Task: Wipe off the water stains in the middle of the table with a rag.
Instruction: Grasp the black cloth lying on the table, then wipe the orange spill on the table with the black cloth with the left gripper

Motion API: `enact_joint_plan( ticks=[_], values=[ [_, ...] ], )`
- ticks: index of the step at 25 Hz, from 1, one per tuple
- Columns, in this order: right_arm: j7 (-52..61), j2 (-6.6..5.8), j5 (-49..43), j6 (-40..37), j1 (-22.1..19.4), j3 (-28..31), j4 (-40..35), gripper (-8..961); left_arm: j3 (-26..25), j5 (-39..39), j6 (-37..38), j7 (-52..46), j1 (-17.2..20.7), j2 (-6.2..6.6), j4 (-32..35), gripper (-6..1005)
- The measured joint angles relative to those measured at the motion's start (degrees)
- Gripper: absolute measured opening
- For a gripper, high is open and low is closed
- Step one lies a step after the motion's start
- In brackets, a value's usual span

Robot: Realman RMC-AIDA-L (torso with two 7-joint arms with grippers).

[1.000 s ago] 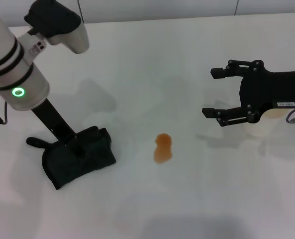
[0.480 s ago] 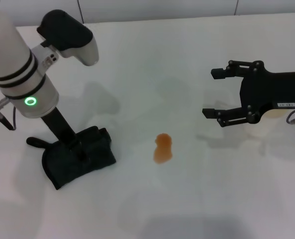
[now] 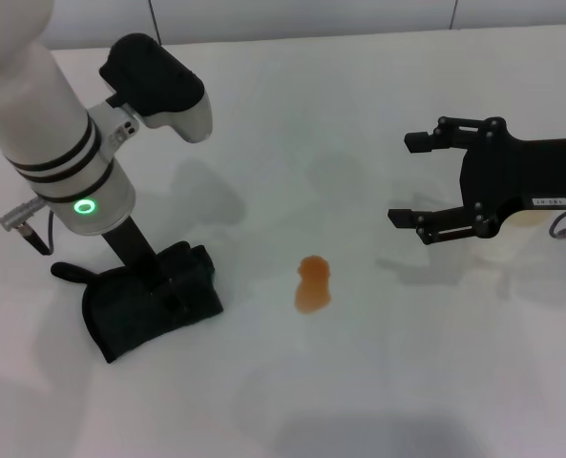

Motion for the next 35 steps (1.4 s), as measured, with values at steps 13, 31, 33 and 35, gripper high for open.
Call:
enact_joint_plan(
  ticks=[13,31,33,35],
  values=[
    [0.0,-0.09,-0.01,-0.15,0.02,0.0,0.12,870,0.52,-0.43,0.42,-0.37,-1.73,0.09,-2.41,754],
    [-0.28,-0.09,-0.18,-0.25,-0.12,0.0,-0.04,870,0.47,-0.11,0.87,-1.29,-3.33,0.12,-3.51,130],
    [-0.31,-0.09,-0.18,-0.25,-0.17,-0.01,-0.09,870,0.45,-0.04,0.88,-1.41,-3.38,0.14,-3.48,109],
    [-0.32,-0.12,-0.19,-0.25,-0.17,0.0,-0.12,869,0.37,-0.09,0.87,-1.72,-3.48,0.18,-3.43,98]
  ],
)
